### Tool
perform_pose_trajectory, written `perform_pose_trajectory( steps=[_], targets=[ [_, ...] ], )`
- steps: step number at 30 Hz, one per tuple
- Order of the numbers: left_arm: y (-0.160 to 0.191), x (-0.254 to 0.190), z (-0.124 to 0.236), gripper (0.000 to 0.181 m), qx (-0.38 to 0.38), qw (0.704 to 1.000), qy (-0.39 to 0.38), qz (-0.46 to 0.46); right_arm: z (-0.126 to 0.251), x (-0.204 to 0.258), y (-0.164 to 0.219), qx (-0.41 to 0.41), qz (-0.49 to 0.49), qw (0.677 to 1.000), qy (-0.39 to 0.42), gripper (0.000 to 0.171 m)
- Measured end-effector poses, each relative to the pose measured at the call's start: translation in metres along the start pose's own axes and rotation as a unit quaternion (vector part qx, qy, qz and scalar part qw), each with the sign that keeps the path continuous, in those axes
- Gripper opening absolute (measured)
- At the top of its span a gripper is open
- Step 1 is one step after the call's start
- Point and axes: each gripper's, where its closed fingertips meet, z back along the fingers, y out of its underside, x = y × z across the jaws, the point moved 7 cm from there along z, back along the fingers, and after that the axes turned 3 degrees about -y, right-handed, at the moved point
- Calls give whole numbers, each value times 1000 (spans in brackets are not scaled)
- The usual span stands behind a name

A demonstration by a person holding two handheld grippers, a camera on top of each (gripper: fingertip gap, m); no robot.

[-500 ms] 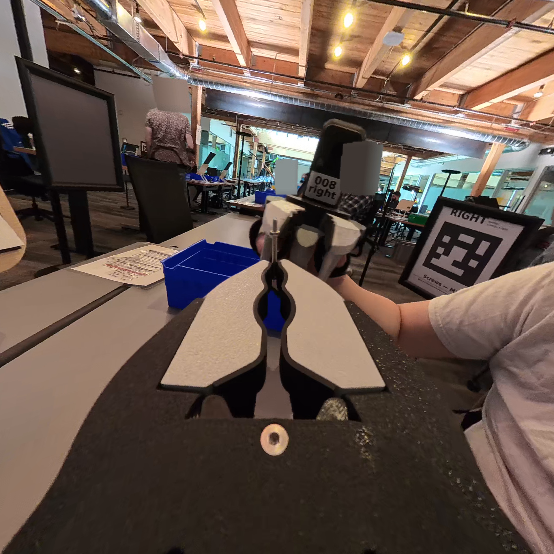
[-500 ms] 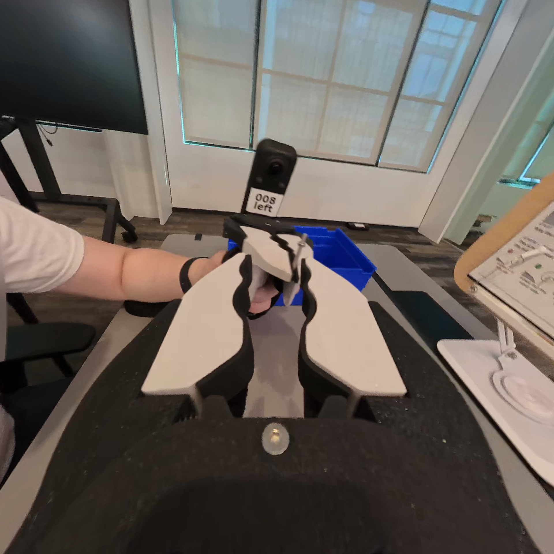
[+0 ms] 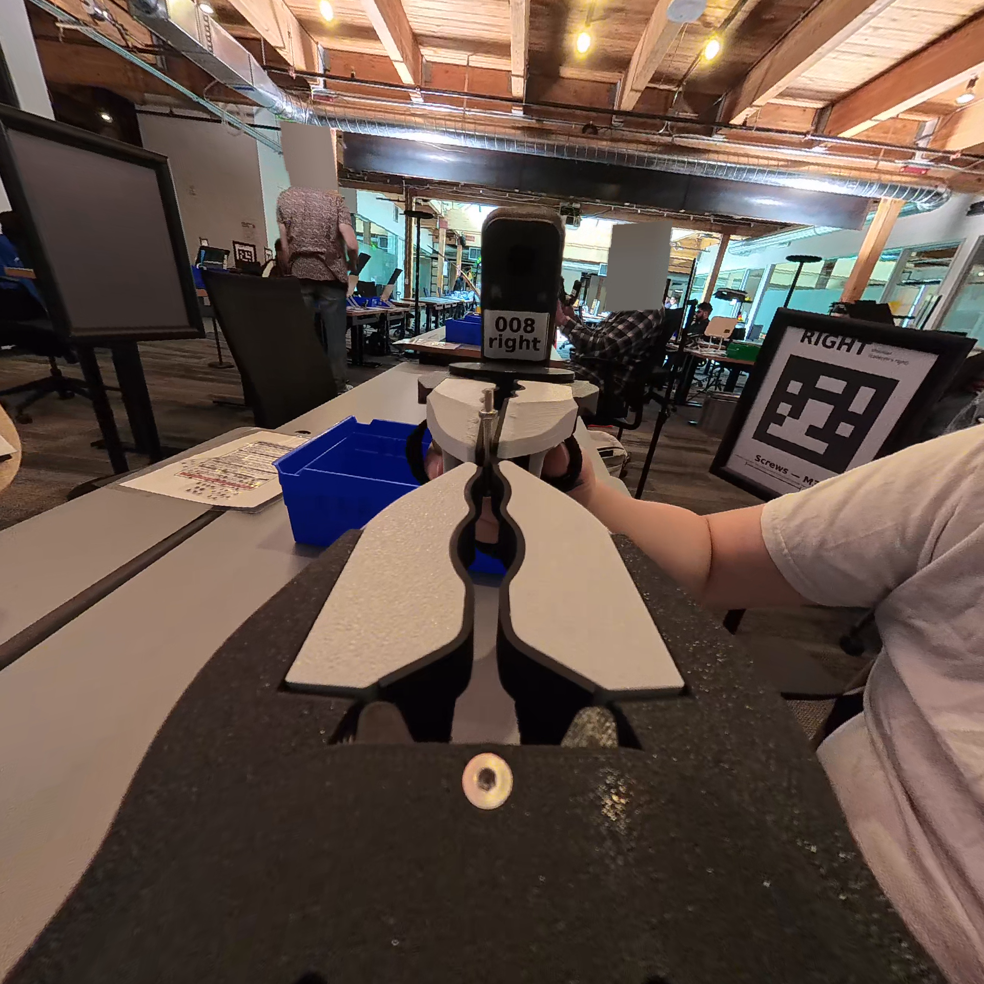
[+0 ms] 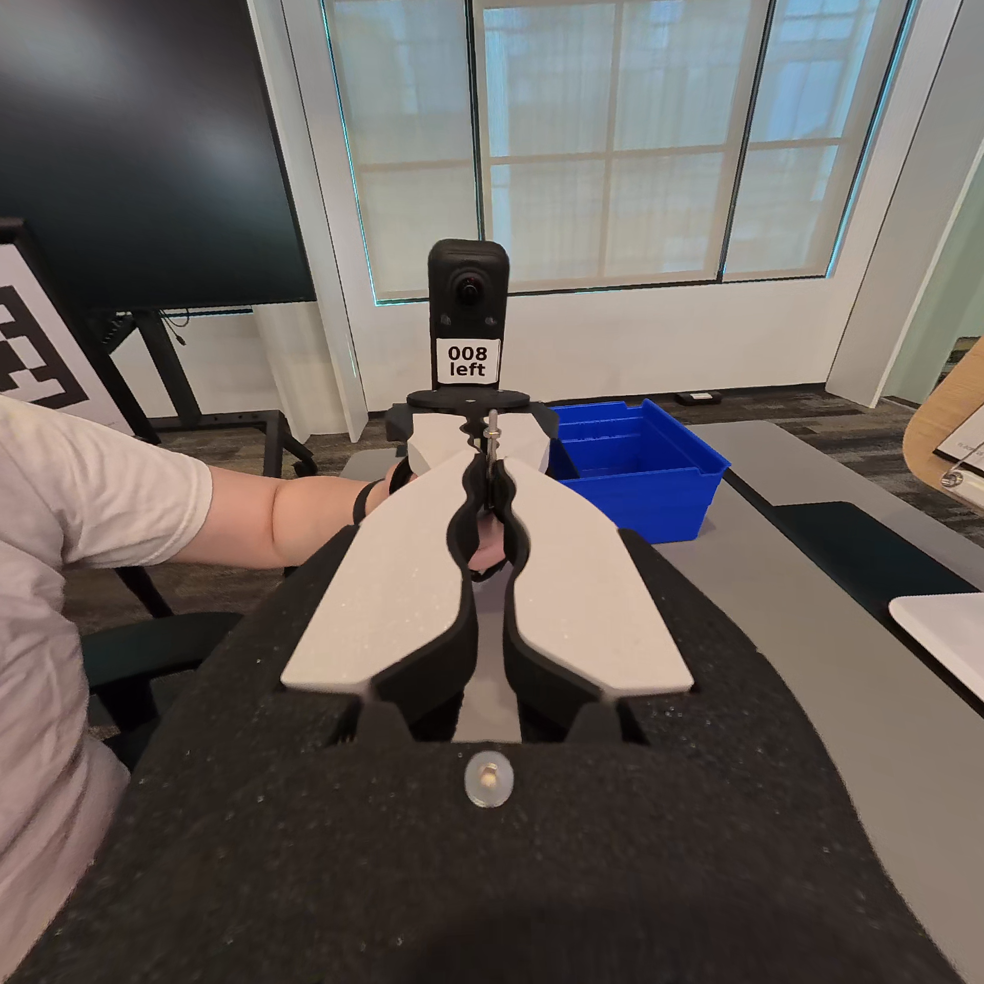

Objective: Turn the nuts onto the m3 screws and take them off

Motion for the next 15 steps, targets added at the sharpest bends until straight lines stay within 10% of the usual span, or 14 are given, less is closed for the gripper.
perform_pose_trajectory(
  steps=[15],
  targets=[
    [0,7,1,31,6,999,-33,-6,11,-15,1,-60,-83,994,-33,3]
  ],
)
